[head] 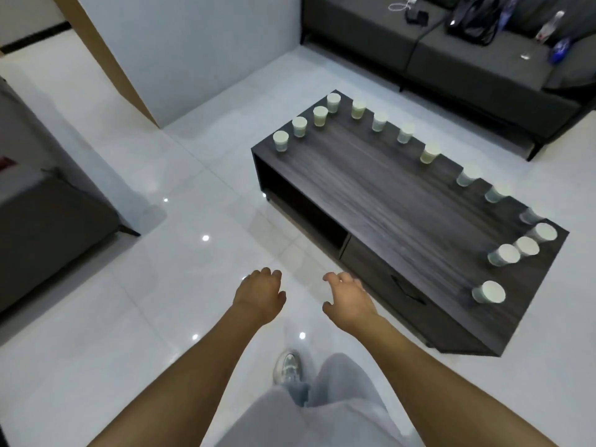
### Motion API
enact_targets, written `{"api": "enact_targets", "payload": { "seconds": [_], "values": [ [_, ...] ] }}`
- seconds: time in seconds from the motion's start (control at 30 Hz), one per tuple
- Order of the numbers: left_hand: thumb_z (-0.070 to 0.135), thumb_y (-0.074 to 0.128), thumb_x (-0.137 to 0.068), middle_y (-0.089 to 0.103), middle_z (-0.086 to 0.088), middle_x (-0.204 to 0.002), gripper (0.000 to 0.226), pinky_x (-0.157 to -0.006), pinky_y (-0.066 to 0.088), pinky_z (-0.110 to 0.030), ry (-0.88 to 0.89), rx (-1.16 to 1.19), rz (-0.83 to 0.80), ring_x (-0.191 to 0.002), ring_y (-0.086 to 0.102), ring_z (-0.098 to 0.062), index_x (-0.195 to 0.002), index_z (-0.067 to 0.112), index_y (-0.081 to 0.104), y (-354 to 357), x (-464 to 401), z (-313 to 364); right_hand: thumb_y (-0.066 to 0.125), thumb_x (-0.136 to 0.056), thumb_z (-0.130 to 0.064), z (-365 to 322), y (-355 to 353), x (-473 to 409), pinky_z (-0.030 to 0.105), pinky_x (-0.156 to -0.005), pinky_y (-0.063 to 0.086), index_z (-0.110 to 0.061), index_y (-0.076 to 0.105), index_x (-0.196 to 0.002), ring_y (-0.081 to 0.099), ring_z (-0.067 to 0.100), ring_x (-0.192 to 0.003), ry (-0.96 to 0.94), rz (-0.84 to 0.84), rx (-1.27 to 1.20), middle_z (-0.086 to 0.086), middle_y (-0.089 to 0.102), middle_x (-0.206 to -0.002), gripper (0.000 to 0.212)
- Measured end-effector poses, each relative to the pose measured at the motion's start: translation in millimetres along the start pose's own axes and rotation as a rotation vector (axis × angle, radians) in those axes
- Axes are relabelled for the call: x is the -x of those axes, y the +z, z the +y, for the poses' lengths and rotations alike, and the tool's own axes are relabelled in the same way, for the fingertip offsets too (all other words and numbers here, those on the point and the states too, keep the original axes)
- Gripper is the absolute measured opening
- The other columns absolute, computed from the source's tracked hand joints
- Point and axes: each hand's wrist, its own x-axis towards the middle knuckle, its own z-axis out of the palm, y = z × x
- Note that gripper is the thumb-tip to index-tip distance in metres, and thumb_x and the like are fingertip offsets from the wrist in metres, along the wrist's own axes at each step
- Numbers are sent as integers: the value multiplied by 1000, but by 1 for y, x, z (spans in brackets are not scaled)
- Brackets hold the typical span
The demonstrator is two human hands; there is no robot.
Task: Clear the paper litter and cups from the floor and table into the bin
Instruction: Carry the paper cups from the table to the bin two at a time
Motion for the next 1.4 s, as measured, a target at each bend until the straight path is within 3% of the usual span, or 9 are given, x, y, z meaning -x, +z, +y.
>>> {"api": "enact_targets", "payload": {
  "seconds": [0.63, 0.9, 1.17, 1.4],
  "values": [
    [32, 45, -96, 52, -9, -127, 45, -91, 45, -35, -98, 155, 12, -116, 49, -26, -136, 11, 43, -169, -310, -8, 55, -94, -23, 8, -210, -316, 41, -102, 41, -21, 31, -144, 38, 29, -126, -45, -66, 62, 9, 38, -139, 56],
    [29, 46, -95, 53, -8, -125, 41, -85, 43, -31, -117, 179, -24, -113, 50, -24, -133, 13, 45, -208, -408, -54, 56, -94, -25, -20, -247, -423, 41, -100, 42, -21, 31, -143, 37, 28, -125, -4, -128, 59, 9, 36, -139, 55],
    [29, 47, -93, 49, -8, -130, 43, -94, 42, -35, -41, 97, -108, -119, 46, -27, -133, 13, 44, -260, -529, -126, 55, -94, -26, -72, -281, -540, 44, -101, 42, -21, 29, -144, 35, 28, -127, 136, -155, -26, 9, 34, -141, 56],
    [27, 46, -93, 51, -9, -126, 38, -93, 43, -35, 8, 94, -170, -117, 47, -27, -129, 12, 47, -273, -609, -158, 56, -92, -23, -96, -301, -622, 44, -101, 41, -23, 24, -147, 35, 30, -127, 179, -143, -68, 8, 33, -142, 63]
  ]
}}
